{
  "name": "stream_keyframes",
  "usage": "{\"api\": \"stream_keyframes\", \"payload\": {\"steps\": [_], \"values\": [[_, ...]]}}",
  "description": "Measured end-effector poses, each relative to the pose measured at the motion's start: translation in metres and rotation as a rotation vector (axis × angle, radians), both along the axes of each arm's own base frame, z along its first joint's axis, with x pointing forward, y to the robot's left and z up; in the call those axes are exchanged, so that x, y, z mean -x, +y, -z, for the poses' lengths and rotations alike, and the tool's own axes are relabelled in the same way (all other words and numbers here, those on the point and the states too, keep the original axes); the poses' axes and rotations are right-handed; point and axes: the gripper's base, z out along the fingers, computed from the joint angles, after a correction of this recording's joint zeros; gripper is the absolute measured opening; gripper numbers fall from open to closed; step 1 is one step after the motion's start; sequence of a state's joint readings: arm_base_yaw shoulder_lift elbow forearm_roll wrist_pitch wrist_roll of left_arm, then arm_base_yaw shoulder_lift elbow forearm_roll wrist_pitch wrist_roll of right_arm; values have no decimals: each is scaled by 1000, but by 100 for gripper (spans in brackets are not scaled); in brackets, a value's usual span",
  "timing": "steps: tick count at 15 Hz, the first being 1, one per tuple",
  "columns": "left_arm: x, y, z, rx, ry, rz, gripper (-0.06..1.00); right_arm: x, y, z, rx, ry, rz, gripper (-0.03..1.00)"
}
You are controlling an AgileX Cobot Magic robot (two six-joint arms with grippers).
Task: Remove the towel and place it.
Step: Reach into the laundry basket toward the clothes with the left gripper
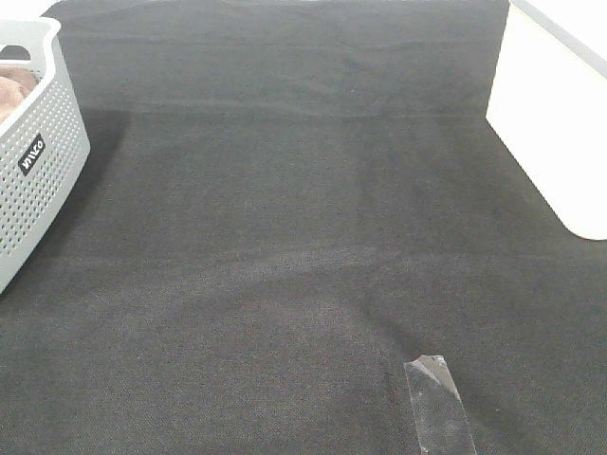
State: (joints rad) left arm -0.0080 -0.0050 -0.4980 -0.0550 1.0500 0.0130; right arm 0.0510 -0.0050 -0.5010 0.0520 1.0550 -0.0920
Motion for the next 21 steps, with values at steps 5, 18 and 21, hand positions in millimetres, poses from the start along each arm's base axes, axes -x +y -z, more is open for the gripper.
{"api": "stream_keyframes", "payload": {"steps": [5,18,21], "values": [[0,0,0,0,0,0,99,0,0,0,0,0,0,81],[0,0,0,0,0,0,99,0,0,0,0,0,0,81],[0,0,0,-1,0,-1,99,0,0,0,0,0,0,81]]}}
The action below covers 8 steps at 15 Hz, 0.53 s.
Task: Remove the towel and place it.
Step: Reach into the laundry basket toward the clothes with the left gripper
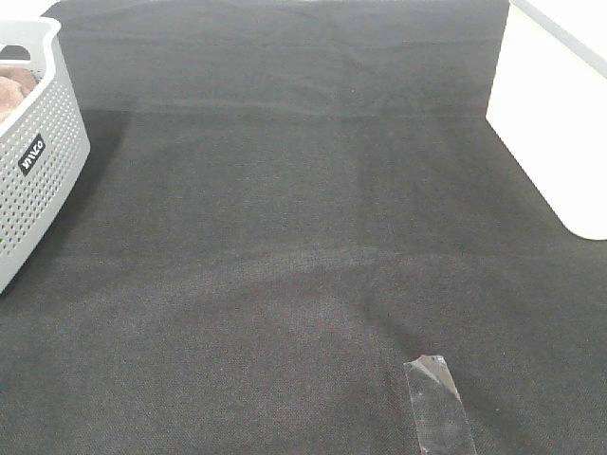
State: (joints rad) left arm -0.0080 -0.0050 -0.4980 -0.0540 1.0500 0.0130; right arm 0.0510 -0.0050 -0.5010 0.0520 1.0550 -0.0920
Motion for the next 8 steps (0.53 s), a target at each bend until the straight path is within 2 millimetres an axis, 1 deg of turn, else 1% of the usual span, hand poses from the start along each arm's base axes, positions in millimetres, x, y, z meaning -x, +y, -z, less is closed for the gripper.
{"api": "stream_keyframes", "payload": {"steps": [8], "values": [[0,0,0,0,0,0,99,0,0,0,0,0,0,81]]}}
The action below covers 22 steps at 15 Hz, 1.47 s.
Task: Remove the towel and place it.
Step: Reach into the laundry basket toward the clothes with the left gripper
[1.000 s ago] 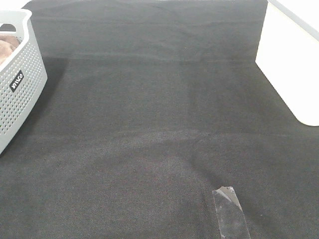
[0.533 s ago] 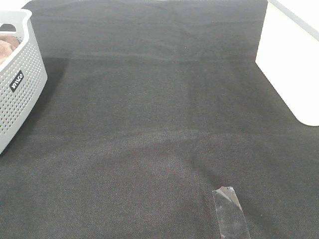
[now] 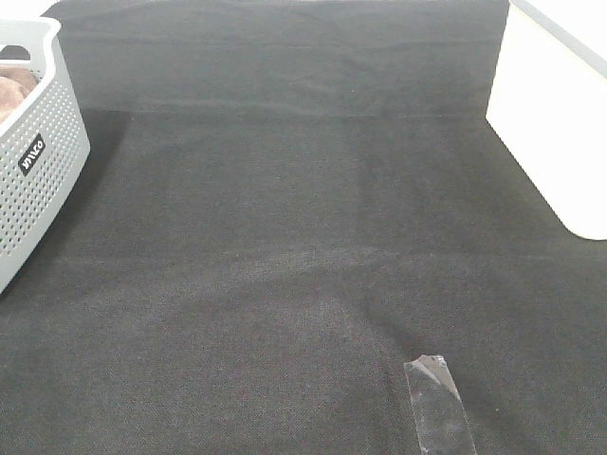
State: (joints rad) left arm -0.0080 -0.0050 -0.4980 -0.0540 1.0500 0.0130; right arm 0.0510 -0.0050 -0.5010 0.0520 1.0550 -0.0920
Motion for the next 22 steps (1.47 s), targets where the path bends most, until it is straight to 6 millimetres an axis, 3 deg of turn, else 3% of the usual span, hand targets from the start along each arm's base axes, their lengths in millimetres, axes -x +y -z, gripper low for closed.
{"api": "stream_keyframes", "payload": {"steps": [9,11,13,17,19,22], "values": [[0,-1,0,-3,-1,13,99,0,0,0,0,0,0,81],[-2,0,-8,-99,31,57,99,0,0,0,0,0,0,81],[-10,4,-42,-299,84,113,99,0,0,0,0,0,0,81],[-52,13,-127,-668,151,222,99,0,0,0,0,0,0,81],[-85,16,-154,-812,199,296,99,0,0,0,0,0,0,81],[-152,16,-181,-961,276,373,96,0,0,0,0,0,0,81]]}}
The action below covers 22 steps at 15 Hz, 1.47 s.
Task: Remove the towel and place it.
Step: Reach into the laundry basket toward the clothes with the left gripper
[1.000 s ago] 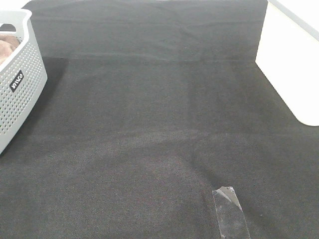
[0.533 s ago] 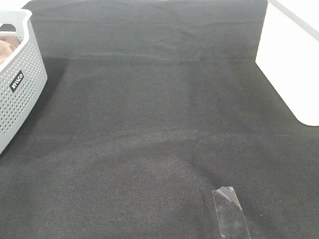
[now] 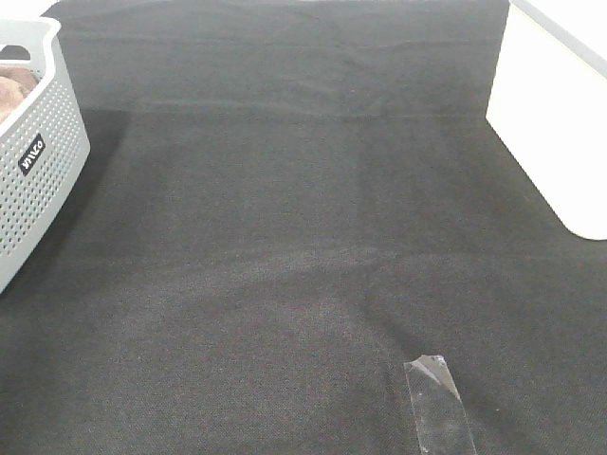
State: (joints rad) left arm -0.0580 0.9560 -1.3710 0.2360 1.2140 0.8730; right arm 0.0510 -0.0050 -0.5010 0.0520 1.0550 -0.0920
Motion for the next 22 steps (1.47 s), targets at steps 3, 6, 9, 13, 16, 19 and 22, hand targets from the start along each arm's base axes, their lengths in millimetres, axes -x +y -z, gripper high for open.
{"api": "stream_keyframes", "payload": {"steps": [3,6,9,13,16,19,22], "values": [[-74,-6,-2,-103,85,11,95,0,0,0,0,0,0,81],[-139,1,34,-158,251,13,95,0,0,0,0,0,0,81],[-191,40,93,-153,430,-37,95,0,0,0,0,0,0,81],[-232,87,161,-167,539,-34,95,0,0,0,0,0,0,81],[-256,100,207,-185,595,16,95,0,0,0,0,0,0,81],[-287,104,223,-188,571,53,95,0,0,0,0,0,0,81],[-299,104,239,-171,624,103,94,0,0,0,0,0,0,81]]}}
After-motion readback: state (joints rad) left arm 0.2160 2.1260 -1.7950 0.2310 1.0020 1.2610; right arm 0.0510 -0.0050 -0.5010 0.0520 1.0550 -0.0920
